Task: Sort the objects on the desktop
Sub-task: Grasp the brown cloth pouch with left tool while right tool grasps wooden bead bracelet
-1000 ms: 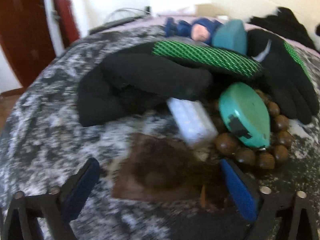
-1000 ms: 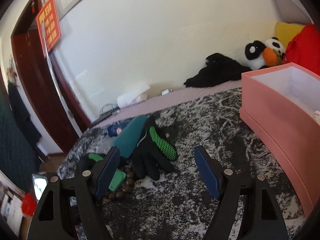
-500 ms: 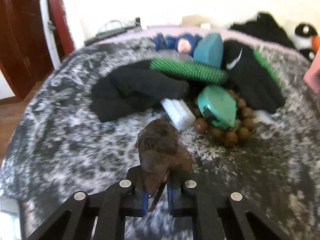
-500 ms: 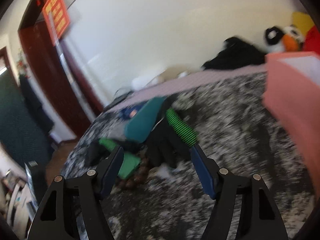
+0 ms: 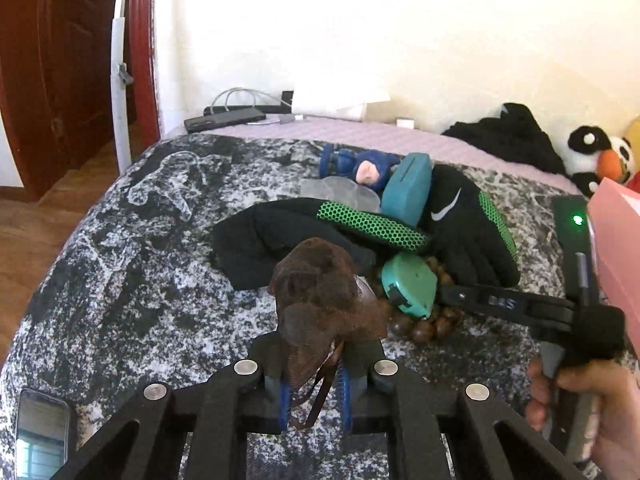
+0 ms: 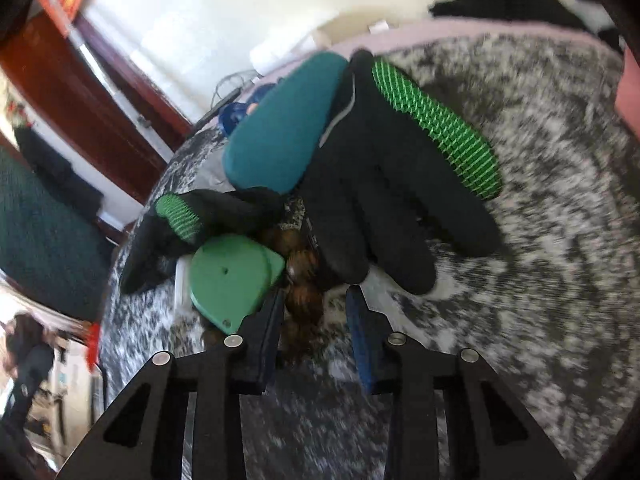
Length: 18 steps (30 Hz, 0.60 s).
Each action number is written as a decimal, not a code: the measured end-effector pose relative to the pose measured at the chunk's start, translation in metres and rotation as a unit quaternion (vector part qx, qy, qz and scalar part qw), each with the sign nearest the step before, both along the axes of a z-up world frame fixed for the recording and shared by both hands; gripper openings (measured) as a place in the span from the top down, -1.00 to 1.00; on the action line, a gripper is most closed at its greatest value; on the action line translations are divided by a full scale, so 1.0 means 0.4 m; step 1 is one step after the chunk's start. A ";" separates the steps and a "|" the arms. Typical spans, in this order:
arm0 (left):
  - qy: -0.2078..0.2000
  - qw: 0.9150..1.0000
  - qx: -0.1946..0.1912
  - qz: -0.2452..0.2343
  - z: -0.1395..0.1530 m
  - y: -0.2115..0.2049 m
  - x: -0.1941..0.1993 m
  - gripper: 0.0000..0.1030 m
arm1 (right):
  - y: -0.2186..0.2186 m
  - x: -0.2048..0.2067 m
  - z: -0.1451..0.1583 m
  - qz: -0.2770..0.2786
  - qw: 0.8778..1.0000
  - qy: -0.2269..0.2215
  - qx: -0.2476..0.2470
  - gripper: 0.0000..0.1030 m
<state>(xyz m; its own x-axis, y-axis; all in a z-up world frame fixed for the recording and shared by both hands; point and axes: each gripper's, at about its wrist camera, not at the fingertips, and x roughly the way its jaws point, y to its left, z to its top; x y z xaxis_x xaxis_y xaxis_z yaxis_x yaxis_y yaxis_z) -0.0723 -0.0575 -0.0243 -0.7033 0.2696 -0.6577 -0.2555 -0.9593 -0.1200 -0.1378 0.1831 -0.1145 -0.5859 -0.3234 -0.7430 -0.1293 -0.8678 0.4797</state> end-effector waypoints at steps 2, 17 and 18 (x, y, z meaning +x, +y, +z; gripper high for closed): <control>0.000 1.000 0.001 -0.001 -0.001 0.001 0.002 0.74 | -0.011 -0.016 0.000 0.006 1.000 -0.005 0.026 0.42; 0.008 1.000 0.005 -0.003 0.010 0.001 0.020 0.71 | -0.022 0.084 0.190 0.029 0.992 0.120 -0.007 0.61; 0.008 1.000 0.006 -0.003 0.011 0.002 0.021 0.71 | -0.023 0.104 0.225 0.032 0.990 0.137 -0.011 0.61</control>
<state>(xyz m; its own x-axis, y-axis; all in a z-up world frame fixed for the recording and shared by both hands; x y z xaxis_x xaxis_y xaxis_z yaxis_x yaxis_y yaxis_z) -0.0638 -0.0569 -0.0199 -0.7127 0.2816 -0.6425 -0.2634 -0.9563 -0.1270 -0.0964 0.1739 -0.0243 -0.7417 -0.3818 -0.5514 0.0639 -0.8586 0.5086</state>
